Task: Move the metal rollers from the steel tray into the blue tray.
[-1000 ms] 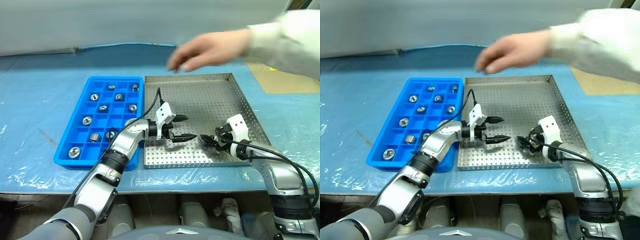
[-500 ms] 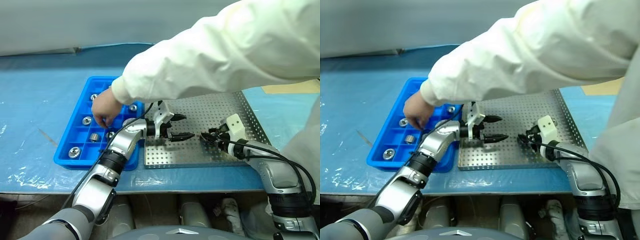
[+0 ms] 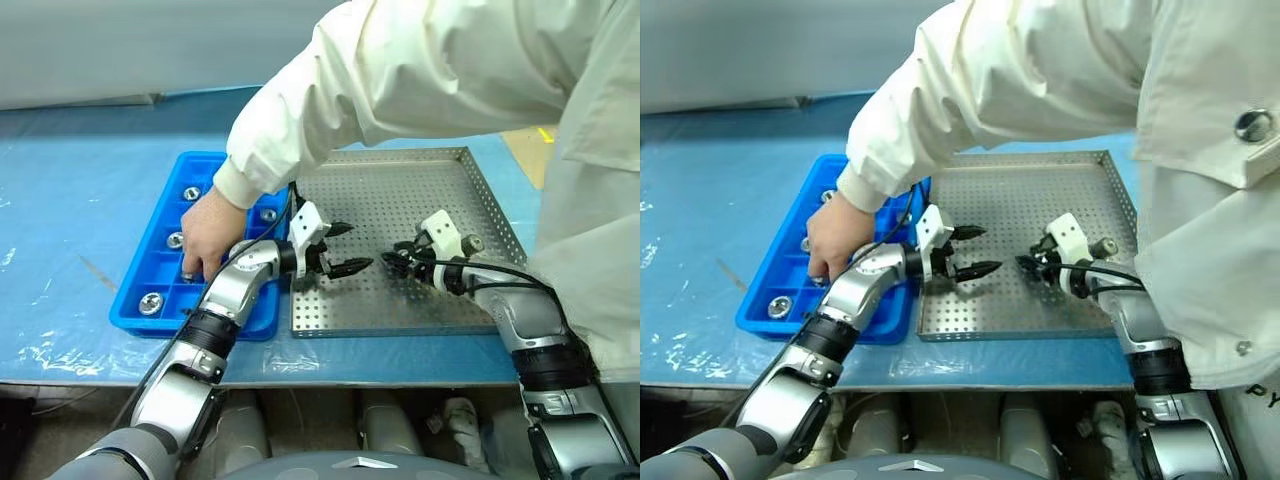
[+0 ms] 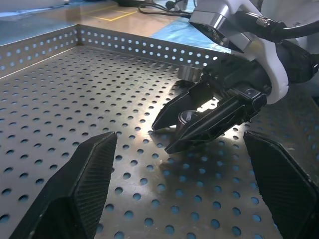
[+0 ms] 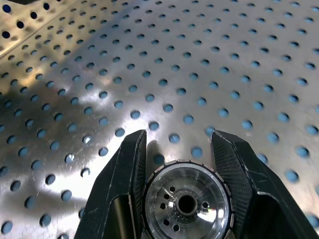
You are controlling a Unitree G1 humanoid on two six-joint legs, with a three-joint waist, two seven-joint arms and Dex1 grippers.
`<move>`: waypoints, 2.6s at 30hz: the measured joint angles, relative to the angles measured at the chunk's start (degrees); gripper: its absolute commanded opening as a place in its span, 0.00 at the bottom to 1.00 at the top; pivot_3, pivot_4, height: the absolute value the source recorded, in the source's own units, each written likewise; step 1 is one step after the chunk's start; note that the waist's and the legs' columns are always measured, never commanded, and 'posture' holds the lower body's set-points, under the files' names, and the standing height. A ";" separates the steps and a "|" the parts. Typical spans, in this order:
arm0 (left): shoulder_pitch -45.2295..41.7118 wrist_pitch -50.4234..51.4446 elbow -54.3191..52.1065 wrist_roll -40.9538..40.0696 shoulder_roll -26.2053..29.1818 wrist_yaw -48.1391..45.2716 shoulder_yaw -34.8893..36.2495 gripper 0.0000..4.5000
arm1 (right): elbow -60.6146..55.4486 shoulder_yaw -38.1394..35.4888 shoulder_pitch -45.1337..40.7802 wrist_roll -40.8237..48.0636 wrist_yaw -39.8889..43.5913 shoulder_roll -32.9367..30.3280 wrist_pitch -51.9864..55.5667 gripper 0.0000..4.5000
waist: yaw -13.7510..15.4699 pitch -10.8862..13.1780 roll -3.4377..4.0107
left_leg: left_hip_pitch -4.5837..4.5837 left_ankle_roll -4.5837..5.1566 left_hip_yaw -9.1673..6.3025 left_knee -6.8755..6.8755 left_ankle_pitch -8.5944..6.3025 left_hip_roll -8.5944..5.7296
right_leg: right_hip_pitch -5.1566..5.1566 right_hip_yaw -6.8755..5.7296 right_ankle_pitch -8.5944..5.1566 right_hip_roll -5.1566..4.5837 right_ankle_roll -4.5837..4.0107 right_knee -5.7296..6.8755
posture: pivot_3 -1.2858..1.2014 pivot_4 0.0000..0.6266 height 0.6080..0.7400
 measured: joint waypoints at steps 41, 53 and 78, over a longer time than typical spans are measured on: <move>7.33 3.84 -12.02 -0.80 3.08 8.65 1.84 0.95 | 16.26 4.34 -12.23 -2.95 8.10 8.85 -11.54 0.37 | 2.79 0.02 -0.02 | -0.03 -0.08 0.00 -0.14 0.05 0.04 | -0.15 -0.03 0.00 0.02 -0.03 0.10 | 0.57 0.24 1.00; 15.17 4.70 -25.57 -8.48 2.35 20.34 15.81 0.95 | 23.32 -3.79 -28.78 12.13 18.45 19.05 -8.14 0.37 | 7.84 0.04 -0.05 | -0.26 -0.08 -0.09 -0.22 0.05 0.12 | -0.24 -0.32 -0.09 -0.02 -0.19 0.07 | 0.67 0.24 1.00; 34.19 6.88 -41.57 -8.08 6.78 31.84 20.22 0.95 | 57.25 5.47 -40.03 -5.16 14.21 28.70 -25.53 0.37 | 19.46 0.11 0.06 | -0.95 -0.44 -1.42 -0.35 0.24 0.18 | -0.26 -1.40 -0.25 0.04 -0.35 0.12 | 0.78 0.24 1.00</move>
